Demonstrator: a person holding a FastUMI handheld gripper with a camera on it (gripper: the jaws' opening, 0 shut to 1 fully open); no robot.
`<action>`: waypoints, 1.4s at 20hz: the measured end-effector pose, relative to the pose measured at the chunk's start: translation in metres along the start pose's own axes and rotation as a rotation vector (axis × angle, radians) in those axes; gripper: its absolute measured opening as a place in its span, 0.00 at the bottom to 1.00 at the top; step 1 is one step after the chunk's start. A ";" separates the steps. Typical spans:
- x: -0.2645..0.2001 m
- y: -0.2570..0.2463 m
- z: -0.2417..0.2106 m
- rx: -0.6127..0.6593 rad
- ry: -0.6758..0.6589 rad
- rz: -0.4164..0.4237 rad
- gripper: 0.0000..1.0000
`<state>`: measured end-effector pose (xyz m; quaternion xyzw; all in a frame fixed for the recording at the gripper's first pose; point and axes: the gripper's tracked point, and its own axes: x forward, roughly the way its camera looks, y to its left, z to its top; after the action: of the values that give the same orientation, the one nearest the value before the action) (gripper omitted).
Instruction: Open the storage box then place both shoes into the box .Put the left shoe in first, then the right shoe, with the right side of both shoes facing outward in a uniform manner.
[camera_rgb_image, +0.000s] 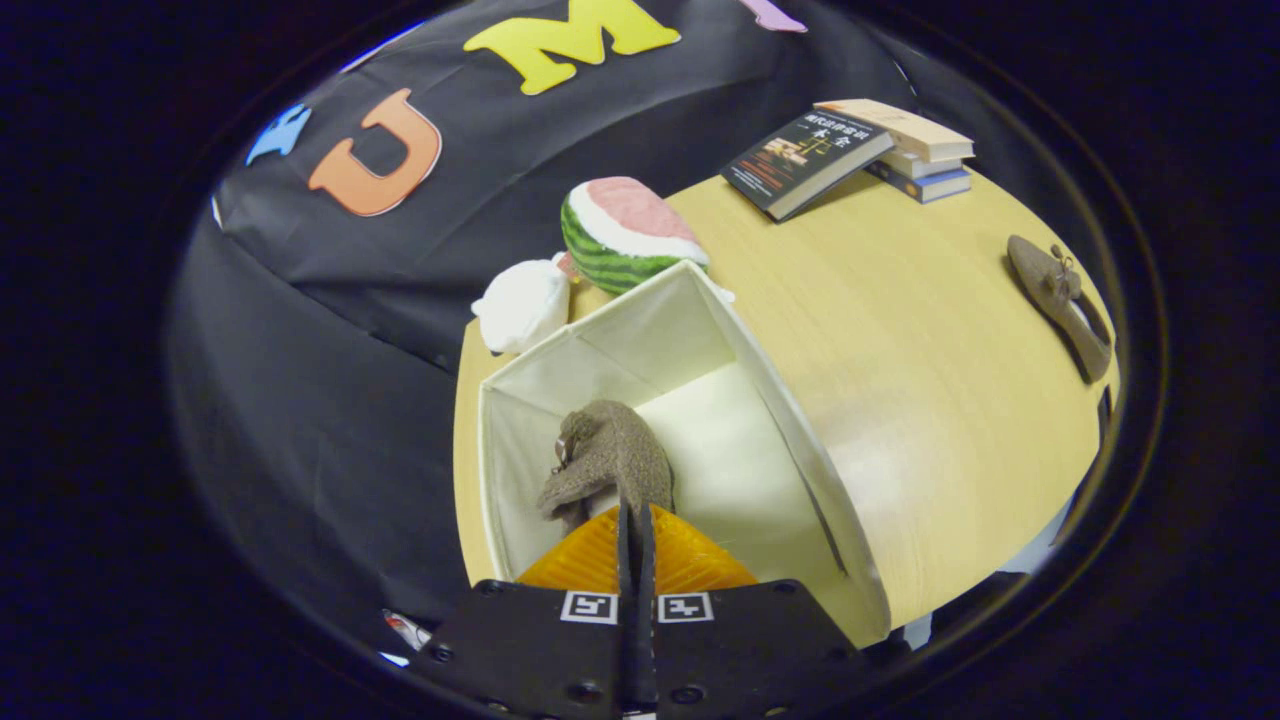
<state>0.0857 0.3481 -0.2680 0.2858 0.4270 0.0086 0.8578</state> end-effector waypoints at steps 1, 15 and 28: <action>0.004 -0.001 -0.001 0.015 0.002 -0.002 0.00; 0.028 0.012 -0.033 -0.053 0.128 0.028 0.30; -0.103 0.003 0.057 -0.426 -0.238 0.077 0.96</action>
<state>0.0628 0.2964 -0.1650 0.1135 0.3004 0.0972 0.9420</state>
